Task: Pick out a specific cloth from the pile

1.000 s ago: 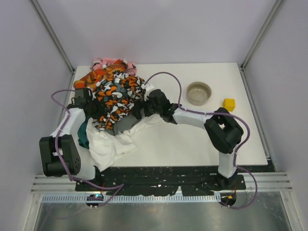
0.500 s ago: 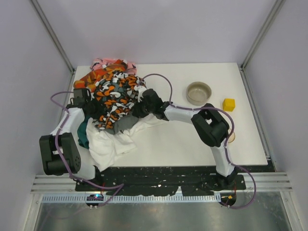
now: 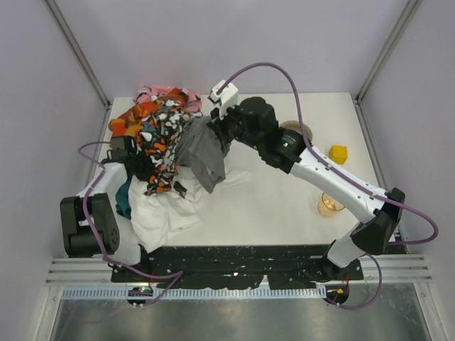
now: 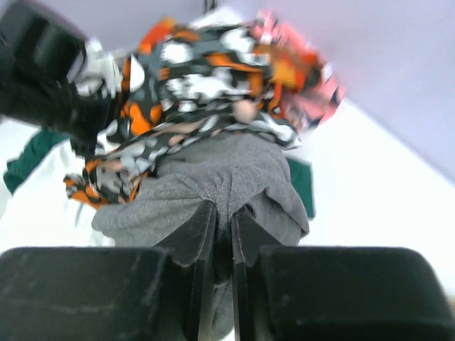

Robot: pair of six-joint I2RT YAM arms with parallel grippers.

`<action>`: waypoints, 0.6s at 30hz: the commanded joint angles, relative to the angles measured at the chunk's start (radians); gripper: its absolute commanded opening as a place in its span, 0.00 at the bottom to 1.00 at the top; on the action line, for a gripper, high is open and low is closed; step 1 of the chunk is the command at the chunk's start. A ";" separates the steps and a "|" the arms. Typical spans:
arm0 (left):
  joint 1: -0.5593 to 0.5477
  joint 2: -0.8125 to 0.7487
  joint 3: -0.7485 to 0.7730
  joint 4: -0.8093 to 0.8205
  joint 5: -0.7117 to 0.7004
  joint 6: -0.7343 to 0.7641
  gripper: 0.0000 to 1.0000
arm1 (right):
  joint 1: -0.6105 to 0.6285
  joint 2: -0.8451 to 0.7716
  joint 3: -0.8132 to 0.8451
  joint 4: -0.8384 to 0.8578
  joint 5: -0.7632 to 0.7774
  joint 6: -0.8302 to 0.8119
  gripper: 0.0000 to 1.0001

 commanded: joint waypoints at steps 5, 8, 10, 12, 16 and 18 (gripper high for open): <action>0.010 0.019 -0.061 0.004 -0.097 0.026 0.13 | -0.009 -0.184 0.338 -0.030 0.153 -0.168 0.05; 0.011 0.008 -0.056 -0.015 -0.117 0.033 0.15 | -0.011 -0.249 0.334 -0.076 0.251 -0.221 0.05; 0.011 0.010 -0.045 -0.029 -0.126 0.037 0.15 | -0.018 -0.298 0.311 -0.106 0.300 -0.253 0.05; 0.011 0.016 -0.035 -0.041 -0.131 0.043 0.15 | -0.024 -0.343 0.285 -0.124 0.375 -0.262 0.05; 0.011 0.031 -0.028 -0.049 -0.147 0.032 0.20 | -0.047 -0.426 0.260 -0.202 0.454 -0.245 0.05; 0.011 0.041 -0.021 -0.056 -0.137 0.018 0.33 | -0.049 -0.470 0.215 -0.275 0.390 -0.209 0.05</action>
